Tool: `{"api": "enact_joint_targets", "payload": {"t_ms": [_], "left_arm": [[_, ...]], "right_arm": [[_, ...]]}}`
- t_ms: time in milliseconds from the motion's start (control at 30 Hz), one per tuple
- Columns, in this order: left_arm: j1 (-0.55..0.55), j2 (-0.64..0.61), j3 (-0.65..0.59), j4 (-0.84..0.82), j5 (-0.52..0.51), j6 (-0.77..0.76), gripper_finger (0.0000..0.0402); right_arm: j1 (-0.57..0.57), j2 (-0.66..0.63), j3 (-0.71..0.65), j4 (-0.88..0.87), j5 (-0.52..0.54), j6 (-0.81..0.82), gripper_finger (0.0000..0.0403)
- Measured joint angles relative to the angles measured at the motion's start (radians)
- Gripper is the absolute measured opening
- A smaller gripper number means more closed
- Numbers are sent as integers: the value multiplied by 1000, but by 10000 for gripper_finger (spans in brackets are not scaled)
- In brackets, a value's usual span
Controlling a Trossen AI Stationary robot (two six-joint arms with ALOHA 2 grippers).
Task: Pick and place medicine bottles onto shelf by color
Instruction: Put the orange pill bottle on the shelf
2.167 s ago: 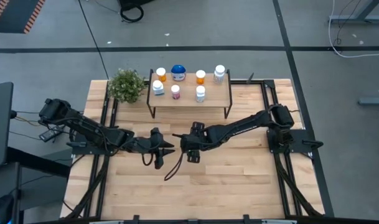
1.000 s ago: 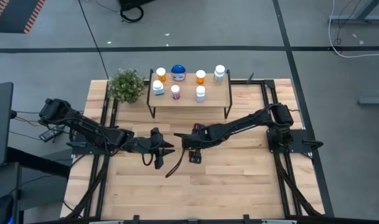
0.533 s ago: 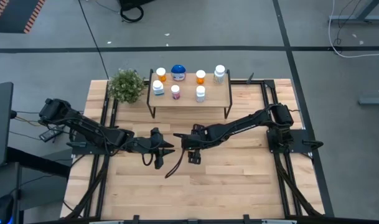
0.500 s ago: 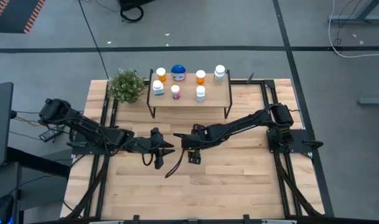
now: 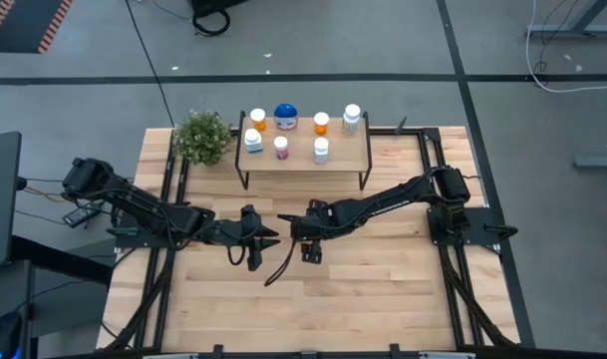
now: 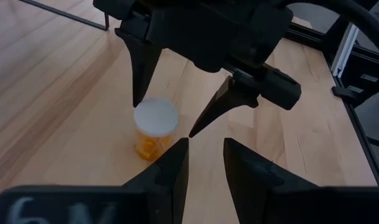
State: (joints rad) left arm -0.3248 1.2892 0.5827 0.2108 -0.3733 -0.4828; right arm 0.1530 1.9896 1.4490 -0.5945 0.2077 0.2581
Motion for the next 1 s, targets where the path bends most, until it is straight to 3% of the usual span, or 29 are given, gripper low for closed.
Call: {"api": "enact_joint_targets", "payload": {"t_ms": [1000], "left_arm": [[0, 0, 0, 1, 0, -6, 107]], "right_arm": [[0, 0, 0, 19, 29, 35, 323]]}}
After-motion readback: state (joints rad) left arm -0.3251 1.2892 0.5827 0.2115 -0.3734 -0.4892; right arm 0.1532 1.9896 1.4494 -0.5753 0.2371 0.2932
